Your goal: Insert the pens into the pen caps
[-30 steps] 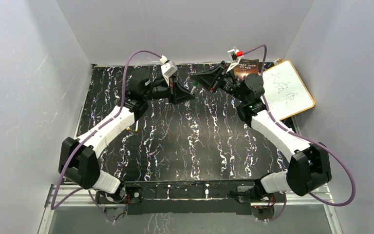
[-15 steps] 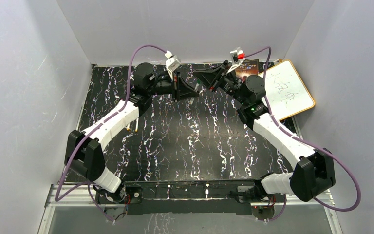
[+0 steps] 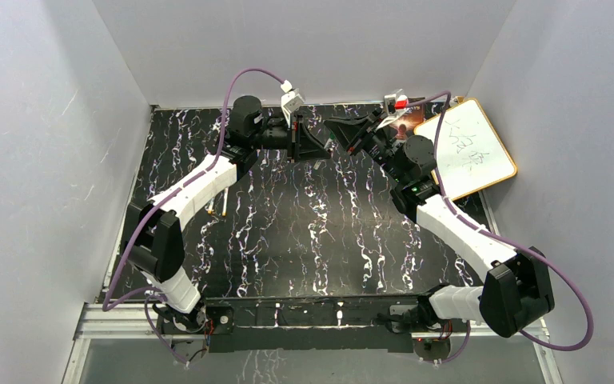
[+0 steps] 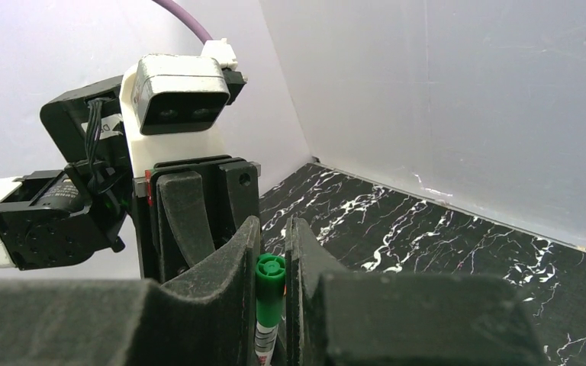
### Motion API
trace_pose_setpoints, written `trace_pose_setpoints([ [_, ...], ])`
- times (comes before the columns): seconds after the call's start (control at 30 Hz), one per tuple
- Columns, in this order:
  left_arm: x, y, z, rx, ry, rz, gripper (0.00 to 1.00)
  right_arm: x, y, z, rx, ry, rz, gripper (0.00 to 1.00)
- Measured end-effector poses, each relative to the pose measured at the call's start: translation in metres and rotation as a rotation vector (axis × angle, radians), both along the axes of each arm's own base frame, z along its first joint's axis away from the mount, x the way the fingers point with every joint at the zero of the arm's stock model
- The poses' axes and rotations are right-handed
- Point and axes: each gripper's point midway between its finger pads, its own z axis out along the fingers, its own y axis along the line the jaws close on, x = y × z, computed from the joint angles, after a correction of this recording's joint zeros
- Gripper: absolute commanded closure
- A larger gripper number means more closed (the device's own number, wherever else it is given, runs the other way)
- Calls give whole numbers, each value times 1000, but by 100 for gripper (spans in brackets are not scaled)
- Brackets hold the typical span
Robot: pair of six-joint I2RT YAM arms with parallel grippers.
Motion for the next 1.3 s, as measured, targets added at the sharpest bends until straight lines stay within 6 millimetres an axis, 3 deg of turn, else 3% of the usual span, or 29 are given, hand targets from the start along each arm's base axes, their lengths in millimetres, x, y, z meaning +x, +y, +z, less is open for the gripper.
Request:
trace_pose_setpoints([
  [0.53, 6, 4, 9, -10, -10, -26, 100, 3, 6, 1, 46, -40, -48, 100],
  [0.9, 18, 7, -3, -1, 25, -40, 100, 17, 10, -14, 61, -45, -107, 100],
  [1.3, 19, 8, 0, -6, 27, -51, 100, 20, 13, -14, 73, -64, -107, 100],
])
